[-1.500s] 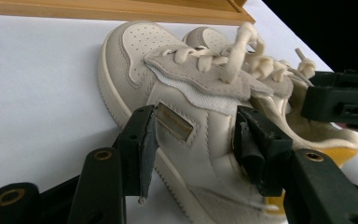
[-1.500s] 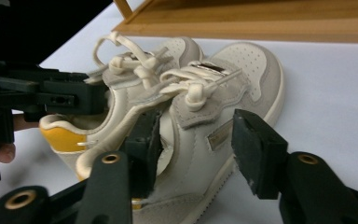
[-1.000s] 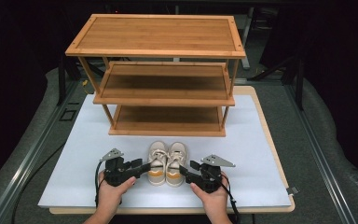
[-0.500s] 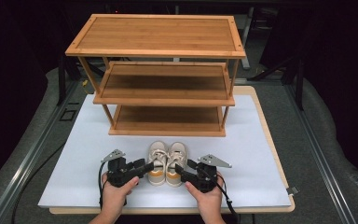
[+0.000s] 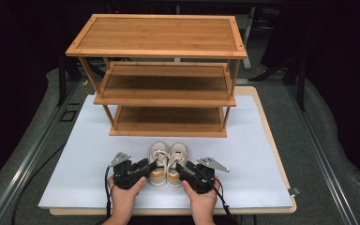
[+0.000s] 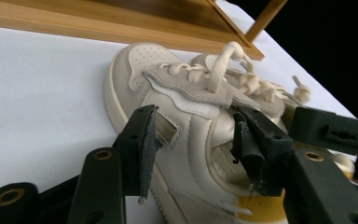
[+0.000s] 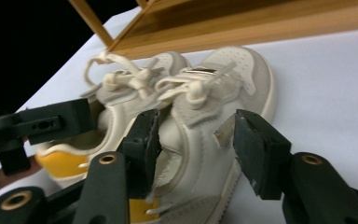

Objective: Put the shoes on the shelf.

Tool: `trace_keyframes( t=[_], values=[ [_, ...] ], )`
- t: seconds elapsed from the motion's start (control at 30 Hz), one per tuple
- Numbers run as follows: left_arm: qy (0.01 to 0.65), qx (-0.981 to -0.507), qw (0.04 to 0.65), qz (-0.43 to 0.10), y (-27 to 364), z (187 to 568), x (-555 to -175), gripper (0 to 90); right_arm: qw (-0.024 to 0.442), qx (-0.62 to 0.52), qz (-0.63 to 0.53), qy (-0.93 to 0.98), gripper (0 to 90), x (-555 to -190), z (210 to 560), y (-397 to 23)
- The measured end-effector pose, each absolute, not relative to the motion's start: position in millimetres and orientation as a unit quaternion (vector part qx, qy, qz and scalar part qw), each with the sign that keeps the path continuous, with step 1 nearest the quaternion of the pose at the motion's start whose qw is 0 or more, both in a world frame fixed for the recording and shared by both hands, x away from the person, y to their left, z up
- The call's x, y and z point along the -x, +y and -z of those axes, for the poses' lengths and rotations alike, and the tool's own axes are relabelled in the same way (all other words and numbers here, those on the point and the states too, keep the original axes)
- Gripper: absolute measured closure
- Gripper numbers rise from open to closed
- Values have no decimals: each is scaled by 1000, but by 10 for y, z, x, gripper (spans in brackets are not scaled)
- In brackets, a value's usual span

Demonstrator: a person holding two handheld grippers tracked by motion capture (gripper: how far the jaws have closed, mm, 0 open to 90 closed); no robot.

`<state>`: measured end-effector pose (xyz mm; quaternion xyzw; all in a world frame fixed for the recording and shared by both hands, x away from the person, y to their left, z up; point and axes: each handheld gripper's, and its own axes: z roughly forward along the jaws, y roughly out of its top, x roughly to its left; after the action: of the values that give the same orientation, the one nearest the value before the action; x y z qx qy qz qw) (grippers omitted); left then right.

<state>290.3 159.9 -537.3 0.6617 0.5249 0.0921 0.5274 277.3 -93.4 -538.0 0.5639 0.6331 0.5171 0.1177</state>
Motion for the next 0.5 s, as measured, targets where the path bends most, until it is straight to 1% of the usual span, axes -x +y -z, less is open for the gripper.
trace_keyframes(
  t=[0.1,0.17,0.2,0.33,0.37,0.5],
  values=[
    [530,-654,531,-100,1585,5407,-2907,487,129,-564,-515,632,515,-2775,5413,-913],
    [532,-650,533,-100,1590,5434,-2909,501,127,-565,-518,629,515,-2764,5424,-924],
    [533,-651,532,-99,1597,5448,-2914,514,134,-568,-518,625,515,-2763,5435,-923],
    [534,-644,540,-96,1599,5473,-2924,532,116,-571,-528,618,534,-2778,5473,-939],
    [535,-643,540,-98,1593,5475,-2926,532,124,-575,-527,613,537,-2790,5476,-926],
    [540,-633,546,-98,1576,5492,-2956,532,130,-577,-535,604,537,-2841,5487,-919]
  ],
)
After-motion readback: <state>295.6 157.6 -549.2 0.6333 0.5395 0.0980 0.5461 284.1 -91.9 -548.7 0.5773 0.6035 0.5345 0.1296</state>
